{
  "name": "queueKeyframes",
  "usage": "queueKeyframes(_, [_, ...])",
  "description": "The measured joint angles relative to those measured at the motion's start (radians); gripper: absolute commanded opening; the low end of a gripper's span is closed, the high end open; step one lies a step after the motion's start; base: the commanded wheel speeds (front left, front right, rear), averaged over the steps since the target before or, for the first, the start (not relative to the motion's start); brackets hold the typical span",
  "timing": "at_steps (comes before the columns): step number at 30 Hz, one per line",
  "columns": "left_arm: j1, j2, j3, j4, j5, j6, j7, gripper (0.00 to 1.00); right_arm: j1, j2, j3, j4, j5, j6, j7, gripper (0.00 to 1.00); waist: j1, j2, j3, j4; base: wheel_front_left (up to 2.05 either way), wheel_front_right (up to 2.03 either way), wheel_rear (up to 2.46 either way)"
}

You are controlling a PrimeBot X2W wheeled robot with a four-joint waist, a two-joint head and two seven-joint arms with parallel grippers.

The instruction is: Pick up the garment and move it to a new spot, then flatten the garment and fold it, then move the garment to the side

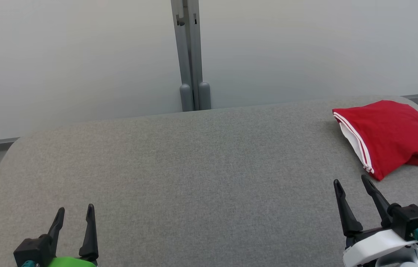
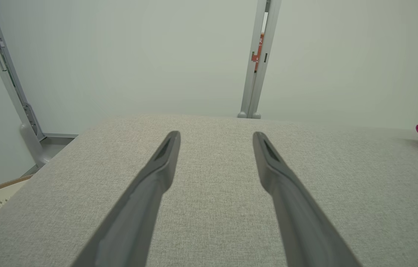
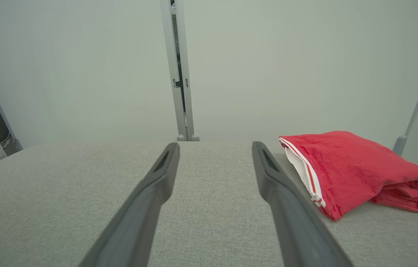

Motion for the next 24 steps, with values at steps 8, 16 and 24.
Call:
queueKeyframes(8, [0.023, -0.021, -0.008, 0.038, -0.008, 0.000, 0.007, 0.00, 0.021, 0.014, 0.004, 0.040, 0.002, 0.000, 0.001, 0.00, 0.0000, 0.0000, -0.002, 0.002, 0.00, 0.00, 0.00])
queueKeyframes(16, [0.022, -0.041, 0.016, 0.050, -0.124, -0.013, 0.044, 0.00, 0.021, 0.024, -0.011, 0.057, 0.141, 0.000, 0.038, 0.00, 0.0000, 0.0000, 0.008, 0.003, 0.00, 0.00, 0.00])
queueKeyframes(24, [0.006, -0.057, 0.042, 0.051, -0.242, -0.028, 0.073, 0.00, 0.002, 0.034, -0.028, 0.064, 0.285, 0.000, 0.071, 0.00, 0.0000, 0.0000, 0.017, 0.004, 0.00, 0.00, 0.00])
